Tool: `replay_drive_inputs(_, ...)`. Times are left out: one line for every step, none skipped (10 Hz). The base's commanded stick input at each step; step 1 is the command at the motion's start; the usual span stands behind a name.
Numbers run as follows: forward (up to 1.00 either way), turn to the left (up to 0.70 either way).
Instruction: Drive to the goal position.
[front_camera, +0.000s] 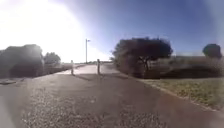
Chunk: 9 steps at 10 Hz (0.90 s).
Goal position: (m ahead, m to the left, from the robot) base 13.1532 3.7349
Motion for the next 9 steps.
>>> replay_drive_inputs(0.70,0.35)
replay_drive_inputs(0.70,0.35)
replay_drive_inputs(0.70,0.35)
replay_drive_inputs(0.70,0.15)
replay_drive_inputs(0.70,0.00)
replay_drive_inputs(0.70,0.00)
replay_drive_inputs(0.70,0.00)
replay_drive_inputs(0.70,0.00)
replay_drive_inputs(0.70,0.00)
